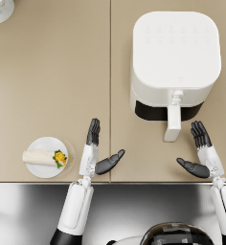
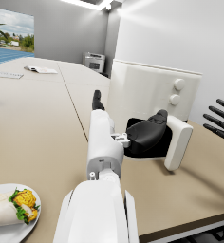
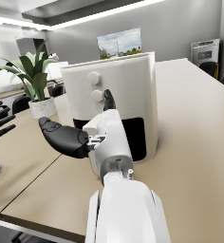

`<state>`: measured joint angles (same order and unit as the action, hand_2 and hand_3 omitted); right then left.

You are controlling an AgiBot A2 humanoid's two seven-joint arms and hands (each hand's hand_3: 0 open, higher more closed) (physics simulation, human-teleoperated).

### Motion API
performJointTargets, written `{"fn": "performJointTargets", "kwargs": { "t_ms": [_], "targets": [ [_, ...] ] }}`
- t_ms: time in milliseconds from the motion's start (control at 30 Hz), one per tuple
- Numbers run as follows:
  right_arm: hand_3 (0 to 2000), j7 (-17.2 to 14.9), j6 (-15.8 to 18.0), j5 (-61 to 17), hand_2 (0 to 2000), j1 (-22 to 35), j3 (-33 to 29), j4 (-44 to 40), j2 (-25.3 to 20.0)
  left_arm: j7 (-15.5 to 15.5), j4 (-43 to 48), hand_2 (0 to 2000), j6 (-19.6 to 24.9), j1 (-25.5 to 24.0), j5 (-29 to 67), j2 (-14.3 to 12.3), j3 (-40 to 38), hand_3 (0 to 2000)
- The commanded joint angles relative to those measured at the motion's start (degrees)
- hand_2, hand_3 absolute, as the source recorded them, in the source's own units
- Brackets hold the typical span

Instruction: Pick up the chicken rolls and place it into the air fryer

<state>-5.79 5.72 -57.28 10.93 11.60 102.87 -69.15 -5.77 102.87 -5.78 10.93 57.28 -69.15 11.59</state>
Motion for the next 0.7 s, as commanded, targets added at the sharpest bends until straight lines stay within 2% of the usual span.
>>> {"fn": "performJointTargets", "kwargs": {
  "t_ms": [33,700],
  "targets": [
    [0,0.0,0.0,0.0,0,0.0,0.0,0.0,0.0,0.0,0.0,0,0.0,0.0,0.0,0.0,0.0,0],
    [0,0.0,0.0,0.0,0,0.0,0.0,0.0,0.0,0.0,0.0,0,0.0,0.0,0.0,0.0,0.0,0]
  ]
}}
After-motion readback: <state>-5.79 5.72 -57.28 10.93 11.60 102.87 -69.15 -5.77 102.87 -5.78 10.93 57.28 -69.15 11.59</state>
